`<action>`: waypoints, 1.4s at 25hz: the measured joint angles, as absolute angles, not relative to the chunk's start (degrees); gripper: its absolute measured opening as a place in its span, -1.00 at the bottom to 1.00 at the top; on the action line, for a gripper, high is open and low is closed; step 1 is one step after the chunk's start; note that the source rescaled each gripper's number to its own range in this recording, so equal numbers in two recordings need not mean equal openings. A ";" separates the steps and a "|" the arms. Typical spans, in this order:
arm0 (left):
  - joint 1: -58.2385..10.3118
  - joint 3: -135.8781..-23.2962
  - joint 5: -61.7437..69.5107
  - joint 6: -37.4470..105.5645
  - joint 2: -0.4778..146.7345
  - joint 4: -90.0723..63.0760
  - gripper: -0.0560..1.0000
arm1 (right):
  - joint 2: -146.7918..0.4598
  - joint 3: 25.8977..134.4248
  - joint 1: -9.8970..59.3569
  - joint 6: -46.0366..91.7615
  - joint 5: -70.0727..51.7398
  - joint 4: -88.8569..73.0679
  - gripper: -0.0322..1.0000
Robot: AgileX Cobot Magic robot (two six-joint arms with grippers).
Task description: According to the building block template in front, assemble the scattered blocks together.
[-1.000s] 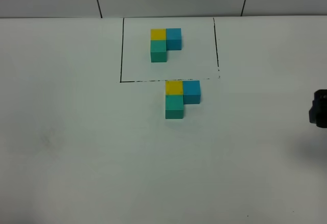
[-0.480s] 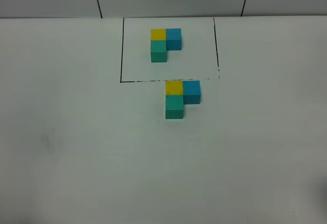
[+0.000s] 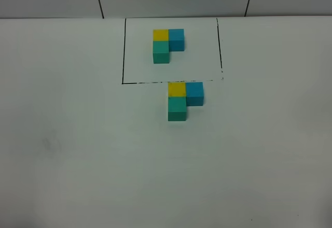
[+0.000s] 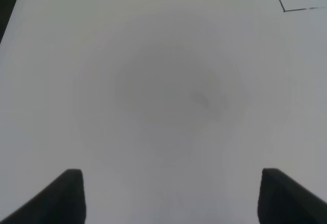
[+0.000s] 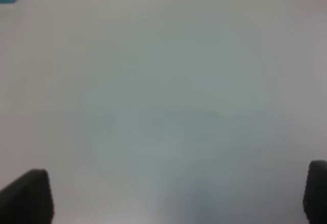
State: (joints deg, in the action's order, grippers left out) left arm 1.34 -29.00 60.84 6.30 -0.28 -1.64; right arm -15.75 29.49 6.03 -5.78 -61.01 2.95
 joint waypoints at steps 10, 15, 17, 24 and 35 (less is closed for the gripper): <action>1.34 -29.00 60.84 6.30 -0.28 -1.64 0.28 | -6.48 28.91 6.03 -4.54 -61.13 2.85 1.00; 1.34 -29.00 60.84 6.30 -0.28 -1.64 0.28 | -2.55 28.91 6.03 -3.75 -61.13 2.66 1.00; 1.34 -29.00 60.84 6.30 -0.28 -1.64 0.28 | -0.89 28.91 6.03 -2.96 -61.13 1.94 1.00; 1.34 -29.00 60.84 6.30 -0.28 -1.64 0.28 | -0.45 28.86 6.50 -0.71 -61.15 0.00 0.83; 1.34 -29.00 60.84 6.30 -0.28 -1.64 0.28 | -0.45 28.86 0.44 0.00 -61.15 -1.11 0.64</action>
State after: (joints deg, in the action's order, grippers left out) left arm 1.34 -29.00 60.84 6.30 -0.28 -1.64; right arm -0.45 28.86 0.44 0.00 -61.15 -1.11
